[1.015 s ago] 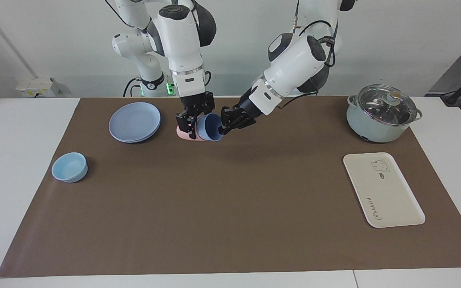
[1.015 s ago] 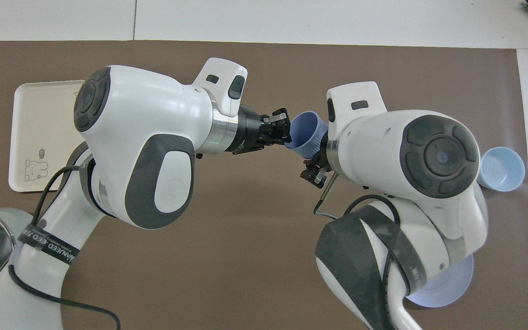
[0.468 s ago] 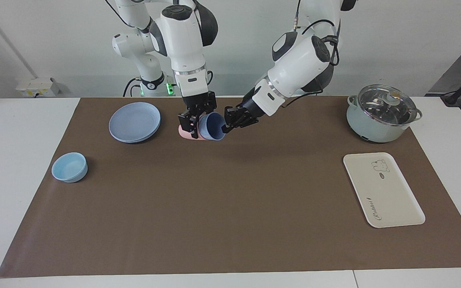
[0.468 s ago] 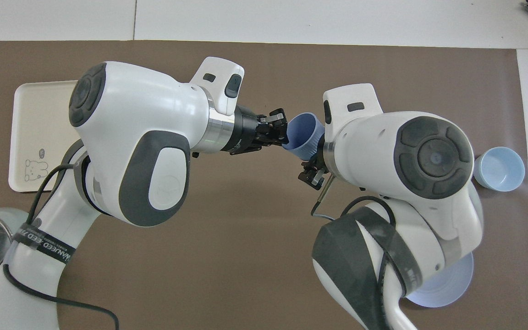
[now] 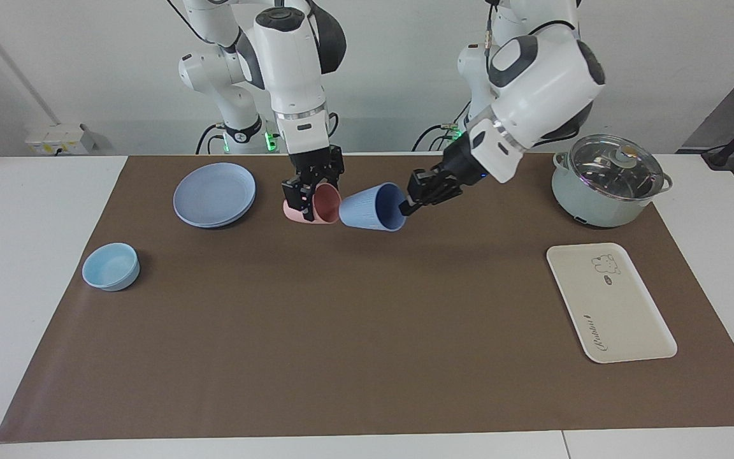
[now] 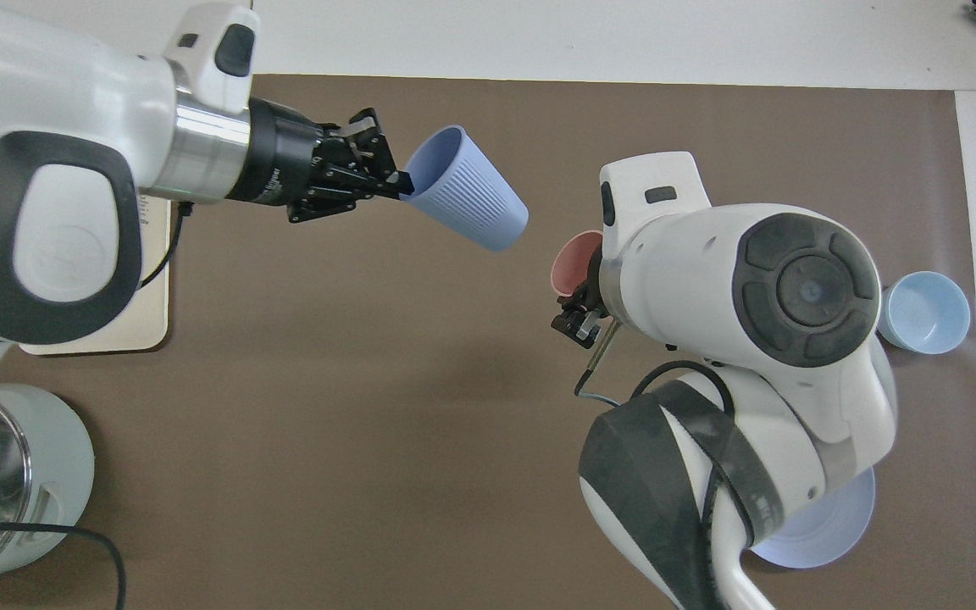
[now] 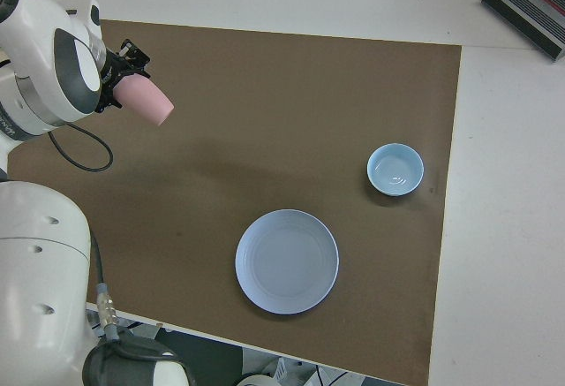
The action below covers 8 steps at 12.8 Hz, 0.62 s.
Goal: Place cup on tray
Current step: 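Pull the blue cup toward the tray with the left gripper, then lower the blue cup onto the tray while the right gripper withdraws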
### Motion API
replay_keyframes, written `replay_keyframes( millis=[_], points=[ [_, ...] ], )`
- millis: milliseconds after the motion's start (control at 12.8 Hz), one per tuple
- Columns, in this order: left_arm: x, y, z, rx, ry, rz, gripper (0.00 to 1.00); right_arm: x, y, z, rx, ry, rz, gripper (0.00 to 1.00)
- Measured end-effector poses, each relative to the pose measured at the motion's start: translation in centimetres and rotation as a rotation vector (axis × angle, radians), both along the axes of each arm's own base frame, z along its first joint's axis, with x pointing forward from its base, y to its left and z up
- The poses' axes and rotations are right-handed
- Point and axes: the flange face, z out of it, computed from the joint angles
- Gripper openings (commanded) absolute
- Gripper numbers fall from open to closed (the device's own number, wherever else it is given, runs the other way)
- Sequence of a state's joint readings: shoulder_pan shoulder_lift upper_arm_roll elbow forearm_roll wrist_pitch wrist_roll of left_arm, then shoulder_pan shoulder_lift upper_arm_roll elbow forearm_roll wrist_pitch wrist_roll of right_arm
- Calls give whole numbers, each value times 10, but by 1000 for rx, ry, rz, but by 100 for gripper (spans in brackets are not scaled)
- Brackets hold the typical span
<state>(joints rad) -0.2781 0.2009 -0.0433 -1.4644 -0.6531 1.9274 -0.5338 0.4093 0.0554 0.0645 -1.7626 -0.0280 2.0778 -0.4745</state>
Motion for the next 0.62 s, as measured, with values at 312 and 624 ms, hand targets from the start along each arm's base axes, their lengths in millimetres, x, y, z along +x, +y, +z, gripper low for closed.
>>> replay_keyframes(
  millis=[312,624],
  points=[
    [9,113,20,255,-20,54,0,23,-31,2,43,-58,-66,0],
    [17,190,20,466,-53,133,0,52,-74,-8,177,-116,-190,0]
  ],
)
